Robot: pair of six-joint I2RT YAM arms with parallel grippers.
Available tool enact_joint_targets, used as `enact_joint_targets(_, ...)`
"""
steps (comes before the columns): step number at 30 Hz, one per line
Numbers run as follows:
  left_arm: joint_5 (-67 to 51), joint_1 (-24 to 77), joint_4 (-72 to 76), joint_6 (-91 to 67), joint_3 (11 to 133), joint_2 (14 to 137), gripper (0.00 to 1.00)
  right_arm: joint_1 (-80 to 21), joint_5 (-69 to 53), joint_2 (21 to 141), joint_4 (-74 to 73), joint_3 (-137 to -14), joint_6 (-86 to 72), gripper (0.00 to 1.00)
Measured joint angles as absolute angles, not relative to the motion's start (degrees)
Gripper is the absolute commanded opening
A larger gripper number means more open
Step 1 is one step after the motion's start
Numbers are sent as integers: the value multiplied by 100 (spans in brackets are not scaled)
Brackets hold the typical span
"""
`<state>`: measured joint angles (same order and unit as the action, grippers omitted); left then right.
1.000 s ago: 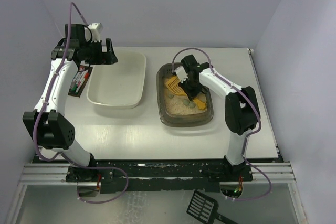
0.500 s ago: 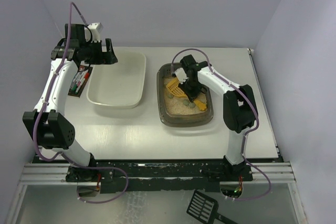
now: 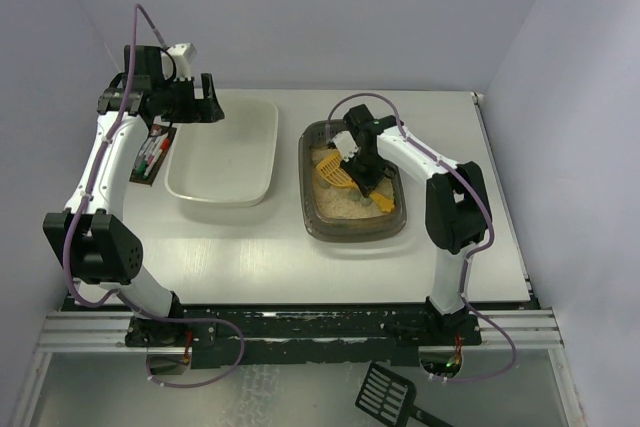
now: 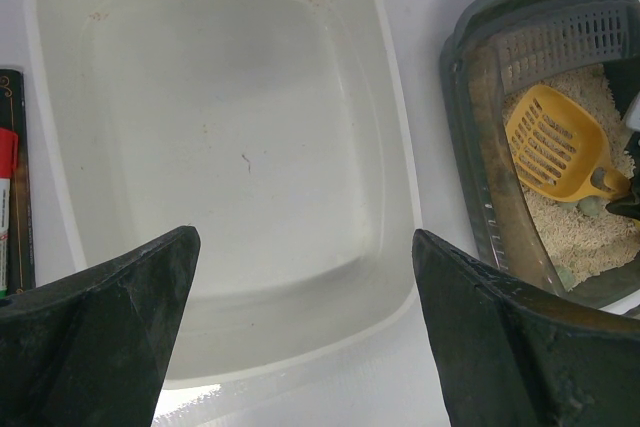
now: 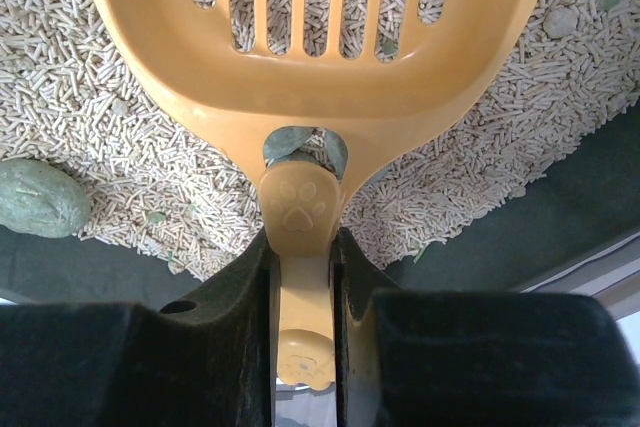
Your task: Clean the litter box
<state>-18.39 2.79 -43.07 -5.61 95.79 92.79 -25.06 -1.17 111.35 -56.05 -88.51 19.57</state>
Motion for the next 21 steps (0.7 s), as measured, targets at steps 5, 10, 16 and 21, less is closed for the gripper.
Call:
enact_joint_targets(5, -1824, 292, -4307, -561, 9579, 9279, 99, -2508, -165, 11126, -5616, -8895, 2008, 0)
enact_joint_targets(10, -1817, 296, -4307, -556, 9579, 9279, 99, -2510, -196, 11133, -5734, -9282, 2067, 0)
enact_joint_targets(16, -1806, 296, -4307, -554, 9553, 9279, 99, -2526, -123, 11338, -5968, -9797, 2163, 0)
enact_joint_targets(21, -1798, 298, -4307, -543, 9548, 9279, 99, -2552, 32, 11655, -6281, -10106, 2204, 0)
